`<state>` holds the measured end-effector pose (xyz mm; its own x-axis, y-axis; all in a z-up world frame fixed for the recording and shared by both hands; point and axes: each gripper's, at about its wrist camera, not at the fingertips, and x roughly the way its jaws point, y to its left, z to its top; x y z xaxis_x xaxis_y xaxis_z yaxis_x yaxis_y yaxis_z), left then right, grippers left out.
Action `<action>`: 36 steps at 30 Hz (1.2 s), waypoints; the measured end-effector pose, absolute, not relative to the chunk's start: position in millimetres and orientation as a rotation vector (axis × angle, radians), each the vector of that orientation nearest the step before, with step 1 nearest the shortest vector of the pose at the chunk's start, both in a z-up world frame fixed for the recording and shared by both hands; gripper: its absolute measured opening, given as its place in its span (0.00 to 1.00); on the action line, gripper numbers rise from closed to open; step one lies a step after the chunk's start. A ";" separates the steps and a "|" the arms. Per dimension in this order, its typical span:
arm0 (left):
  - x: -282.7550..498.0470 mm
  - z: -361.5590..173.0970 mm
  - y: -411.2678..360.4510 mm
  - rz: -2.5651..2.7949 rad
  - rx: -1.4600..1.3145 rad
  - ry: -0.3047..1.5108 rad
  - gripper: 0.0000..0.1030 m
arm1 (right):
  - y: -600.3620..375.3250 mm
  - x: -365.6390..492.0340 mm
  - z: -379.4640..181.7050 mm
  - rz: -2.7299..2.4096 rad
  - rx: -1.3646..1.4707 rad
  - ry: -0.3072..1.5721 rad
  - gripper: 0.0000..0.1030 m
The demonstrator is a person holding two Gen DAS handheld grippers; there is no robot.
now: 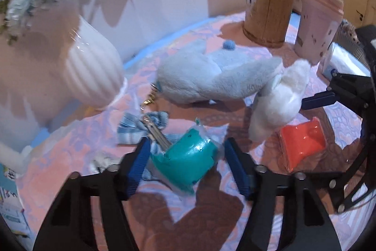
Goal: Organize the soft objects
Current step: 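Grasp the teal packet with the left tool while the right tool grasps the orange bag, then lift and carry the teal packet and orange bag over the amber plate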
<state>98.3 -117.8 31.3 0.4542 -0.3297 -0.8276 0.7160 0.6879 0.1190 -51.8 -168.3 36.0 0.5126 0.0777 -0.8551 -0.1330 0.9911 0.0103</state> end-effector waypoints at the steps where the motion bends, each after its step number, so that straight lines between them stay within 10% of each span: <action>1: 97.8 29.5 -118.1 -0.680 0.498 0.888 0.39 | -166.1 -50.7 35.7 0.136 -0.057 1.024 0.90; 7: 71.0 43.1 -110.7 -0.655 0.455 0.838 0.26 | -150.1 -66.0 40.4 0.179 -0.077 1.009 0.42; 36: -60.8 139.9 -152.3 -0.730 0.201 0.633 0.26 | -246.2 -230.3 174.3 -0.161 0.175 0.682 0.38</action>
<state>-60.8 -152.3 139.9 0.5698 -0.5587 -0.6027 0.6758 0.7358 -0.0432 -230.3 -246.2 174.3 0.7650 -0.0905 -0.6377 0.2049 0.9728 0.1077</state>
